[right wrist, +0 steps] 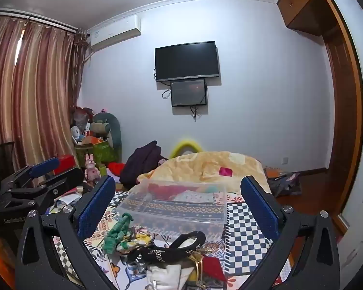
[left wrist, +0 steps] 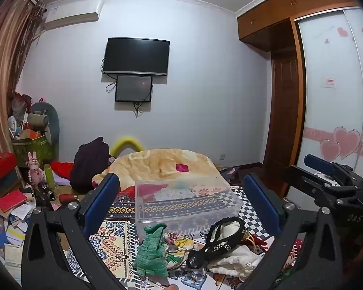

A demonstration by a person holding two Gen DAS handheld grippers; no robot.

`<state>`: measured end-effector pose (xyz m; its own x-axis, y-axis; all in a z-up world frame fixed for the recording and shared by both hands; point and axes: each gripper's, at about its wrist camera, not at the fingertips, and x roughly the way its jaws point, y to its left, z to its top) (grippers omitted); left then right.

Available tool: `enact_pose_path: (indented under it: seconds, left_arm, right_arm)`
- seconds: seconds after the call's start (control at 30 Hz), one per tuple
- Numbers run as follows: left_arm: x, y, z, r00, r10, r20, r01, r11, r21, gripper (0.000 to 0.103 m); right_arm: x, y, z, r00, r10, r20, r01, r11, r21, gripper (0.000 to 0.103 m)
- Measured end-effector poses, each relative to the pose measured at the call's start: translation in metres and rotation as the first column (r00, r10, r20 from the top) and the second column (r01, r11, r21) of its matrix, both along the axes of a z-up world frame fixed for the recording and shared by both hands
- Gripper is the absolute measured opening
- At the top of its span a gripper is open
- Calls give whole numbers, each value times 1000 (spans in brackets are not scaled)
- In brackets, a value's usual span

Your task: Organize soft objects

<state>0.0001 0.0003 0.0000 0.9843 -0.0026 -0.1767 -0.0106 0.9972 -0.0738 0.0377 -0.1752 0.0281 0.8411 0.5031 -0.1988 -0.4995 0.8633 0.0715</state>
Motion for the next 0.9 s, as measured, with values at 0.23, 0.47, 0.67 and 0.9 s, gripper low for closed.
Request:
enact_pose_path:
  seconds: [0.23,0.47,0.67,0.9]
  left_arm:
    - [-4,-4,0,1000,2,24,-2,1000,8,103]
    - [-3,-1,1,1000,-5,10,5,1000,9,103]
    - [-3,-3,1,1000,-8,6,8,1000,15,103]
    - [-4,-3,1,1000,-10,10,10,1000,21,103]
  right_arm:
    - [-4,5,1,1000,3,4,-3,1000,-18,103]
    - [-6,3,1,1000,0,14,1,1000,-8,103]
    - [-5,1,2,1000,2,13,-2,1000,-6,103]
    - [-4,1,4,1000,4,15,-4,1000,-7,103]
